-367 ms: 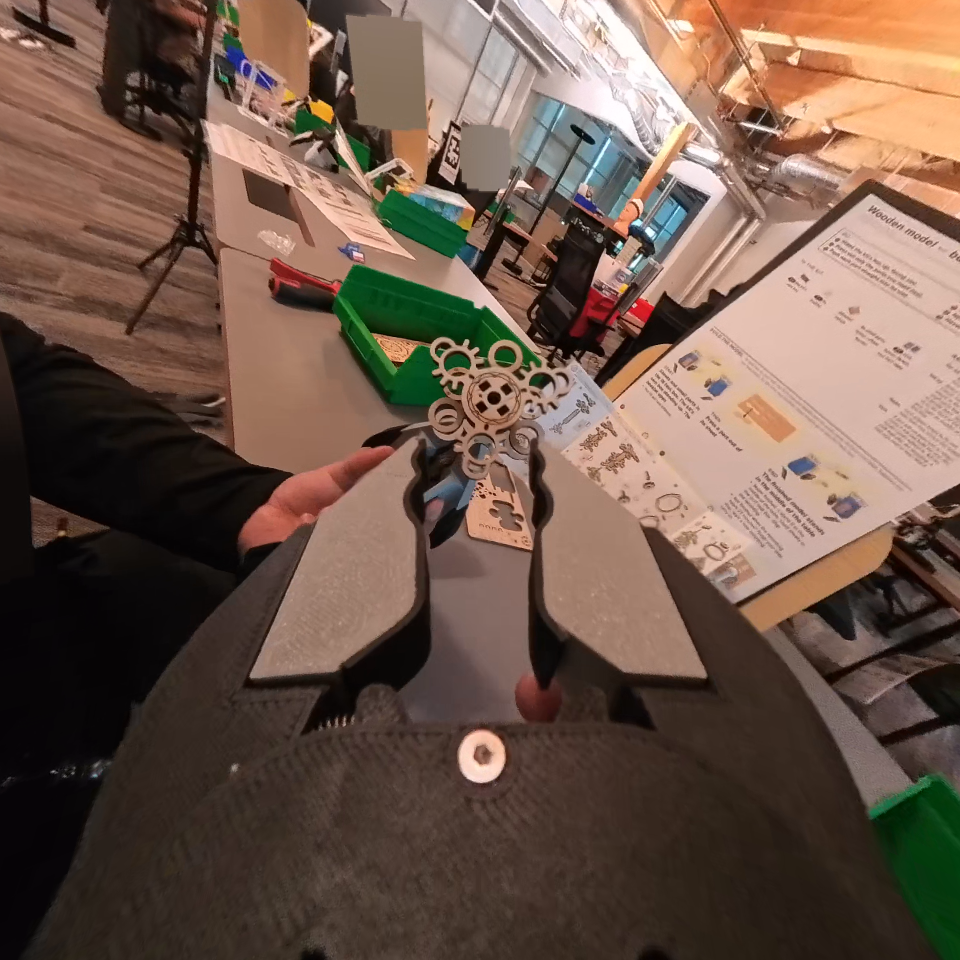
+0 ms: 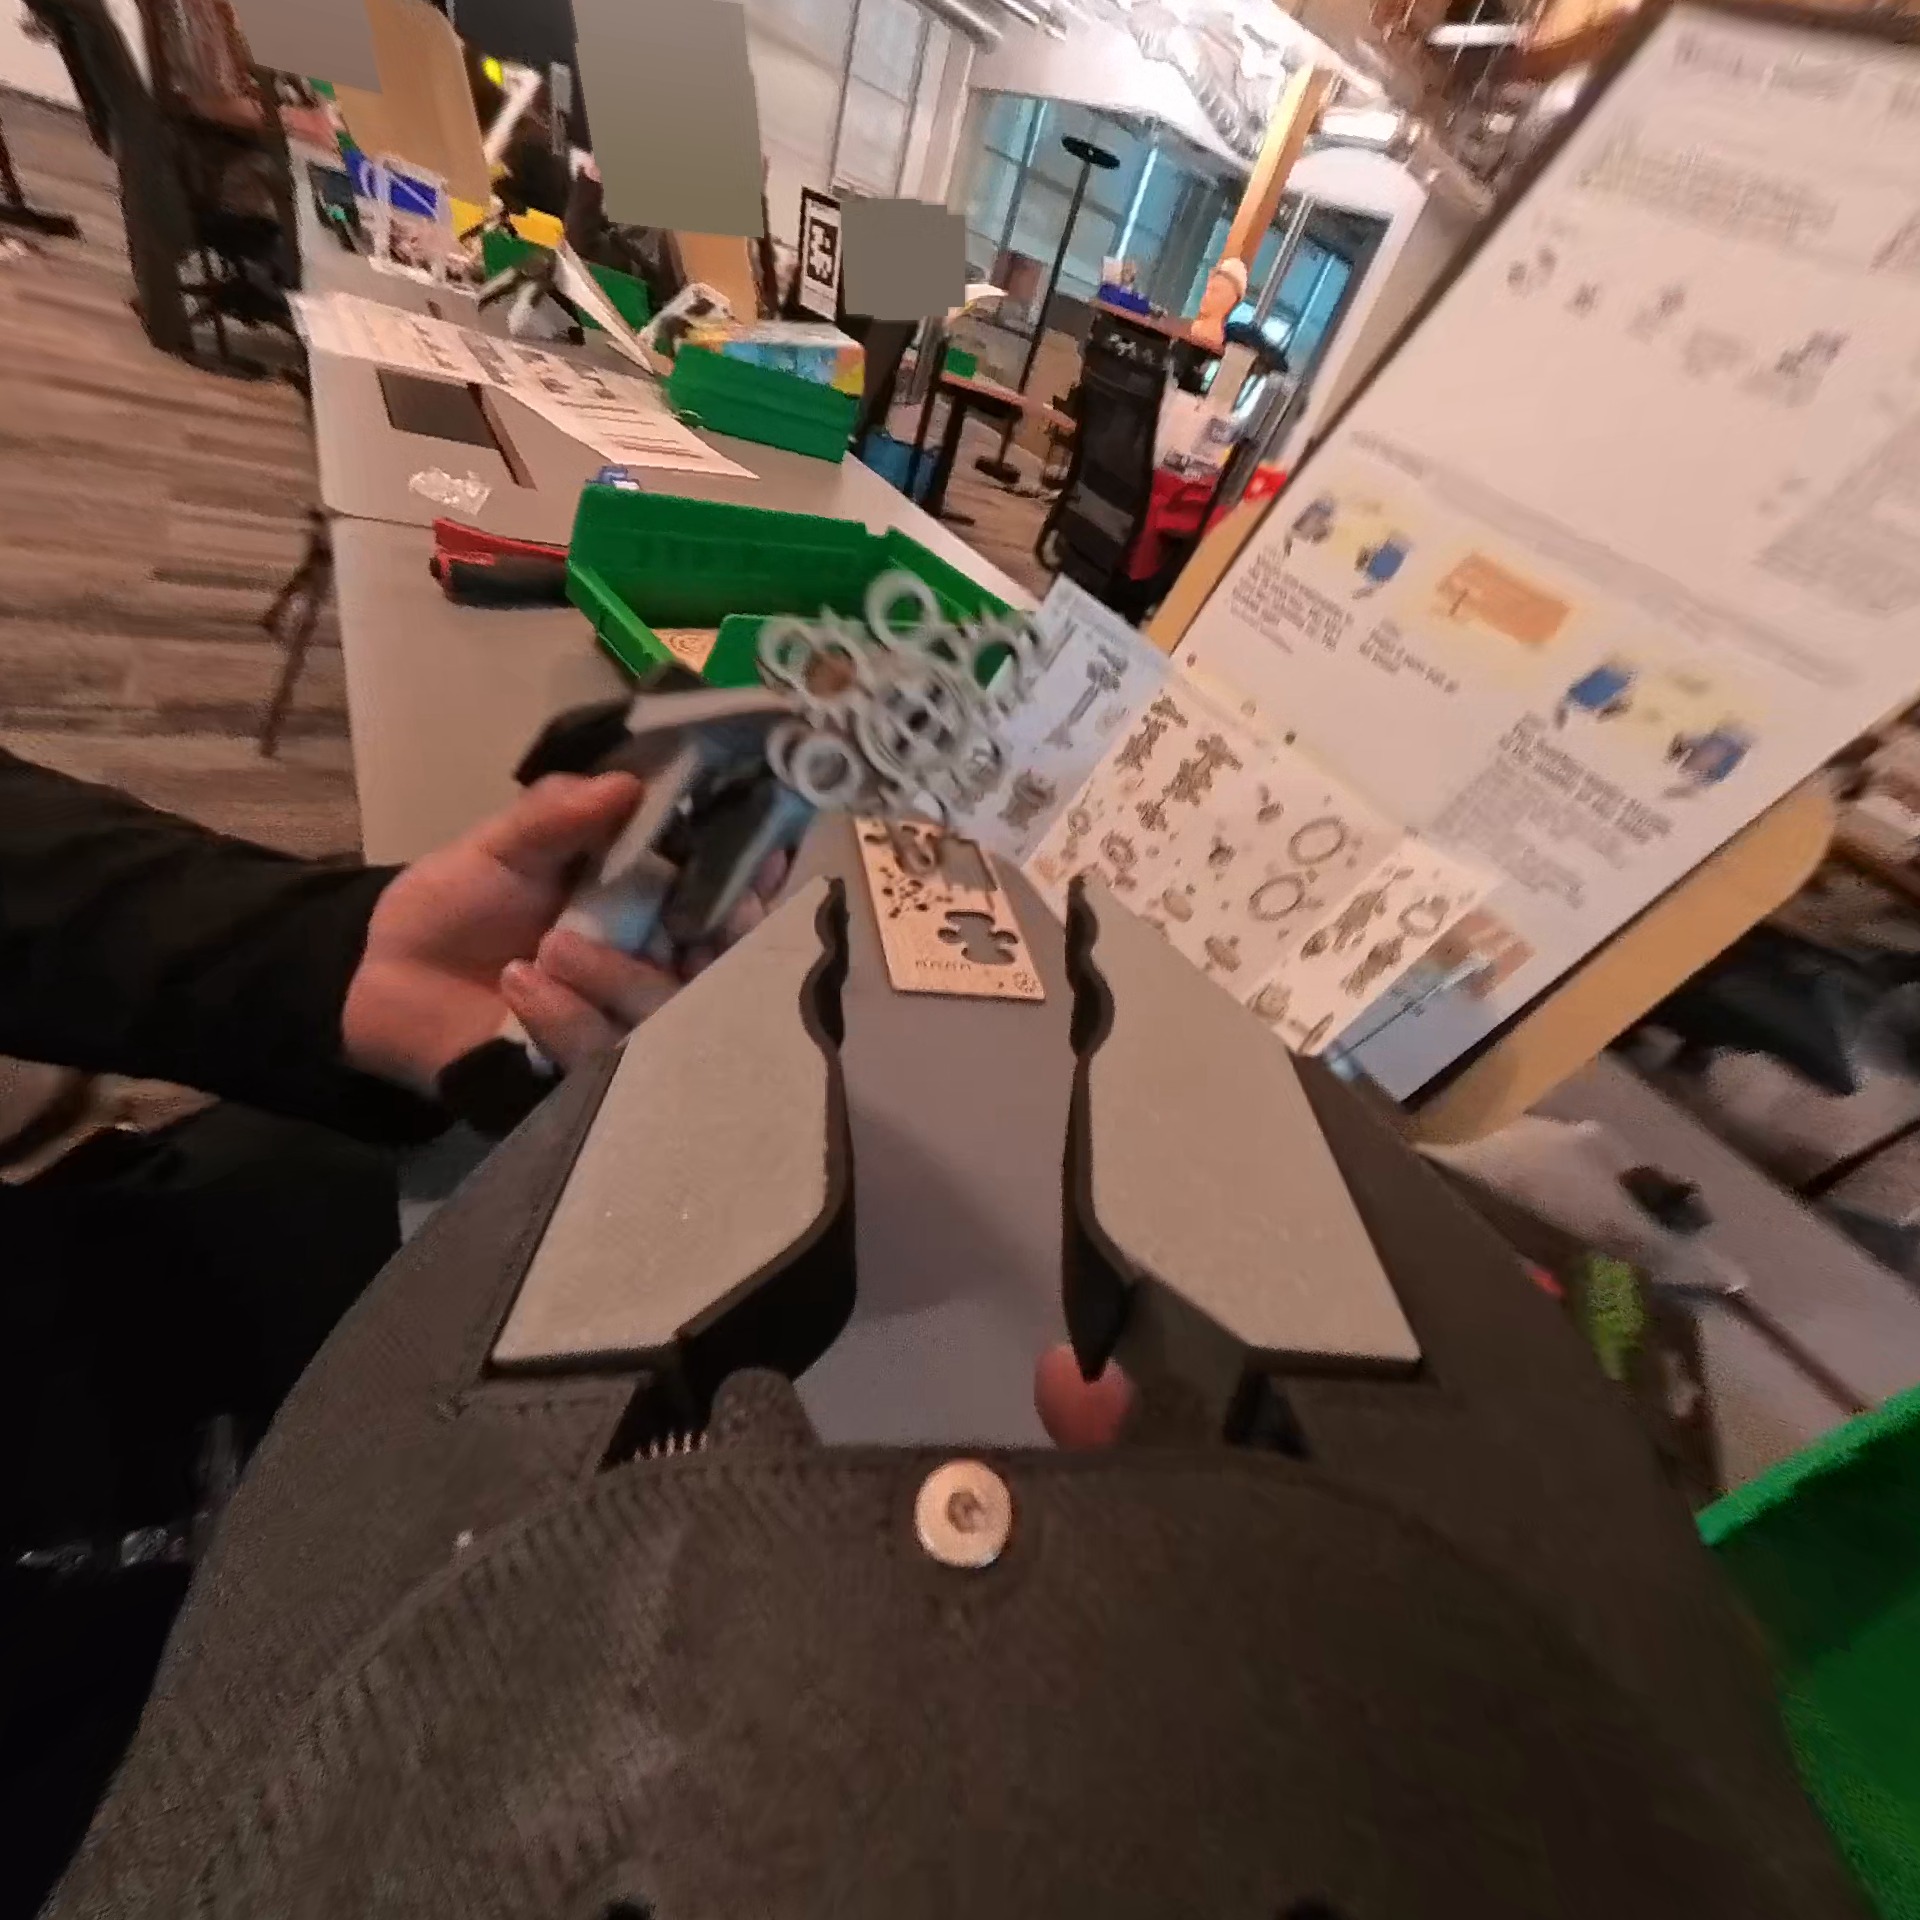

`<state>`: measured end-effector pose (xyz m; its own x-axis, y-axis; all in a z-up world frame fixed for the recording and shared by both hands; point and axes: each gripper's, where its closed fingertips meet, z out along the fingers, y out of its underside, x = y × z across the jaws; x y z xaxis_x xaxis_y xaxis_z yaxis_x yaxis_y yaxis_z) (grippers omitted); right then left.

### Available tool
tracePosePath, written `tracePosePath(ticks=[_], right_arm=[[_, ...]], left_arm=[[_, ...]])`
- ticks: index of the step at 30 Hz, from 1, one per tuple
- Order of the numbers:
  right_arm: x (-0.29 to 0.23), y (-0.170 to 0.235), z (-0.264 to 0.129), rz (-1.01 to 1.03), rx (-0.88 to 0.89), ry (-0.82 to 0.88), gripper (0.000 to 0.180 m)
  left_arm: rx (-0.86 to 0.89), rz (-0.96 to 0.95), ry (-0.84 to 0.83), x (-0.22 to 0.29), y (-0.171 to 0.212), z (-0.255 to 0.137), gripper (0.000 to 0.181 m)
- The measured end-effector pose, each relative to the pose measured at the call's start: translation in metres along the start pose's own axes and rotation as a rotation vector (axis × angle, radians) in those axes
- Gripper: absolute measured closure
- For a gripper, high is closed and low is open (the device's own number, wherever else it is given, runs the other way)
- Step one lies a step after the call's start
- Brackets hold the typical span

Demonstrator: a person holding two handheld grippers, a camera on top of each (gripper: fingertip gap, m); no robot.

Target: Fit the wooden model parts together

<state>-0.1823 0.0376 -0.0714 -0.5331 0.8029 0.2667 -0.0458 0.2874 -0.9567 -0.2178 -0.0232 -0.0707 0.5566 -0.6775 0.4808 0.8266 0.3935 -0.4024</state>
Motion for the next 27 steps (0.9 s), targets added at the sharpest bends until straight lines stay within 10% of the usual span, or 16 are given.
tracePosePath(ticks=[1,12,27], right_arm=[[0.002,0.007,0.0,0.058,0.003,-0.054,0.142],[0.003,0.016,0.002,0.278,0.252,-0.305,0.161],[-0.01,0.02,0.022,0.334,0.31,-0.36,0.163]], left_arm=[[-0.022,0.056,-0.01,0.002,-0.002,0.002,0.18],[-0.405,0.57,-0.168,-0.007,0.008,0.009,0.181],[-0.478,0.433,-0.152,-0.013,0.011,-0.008,0.18]])
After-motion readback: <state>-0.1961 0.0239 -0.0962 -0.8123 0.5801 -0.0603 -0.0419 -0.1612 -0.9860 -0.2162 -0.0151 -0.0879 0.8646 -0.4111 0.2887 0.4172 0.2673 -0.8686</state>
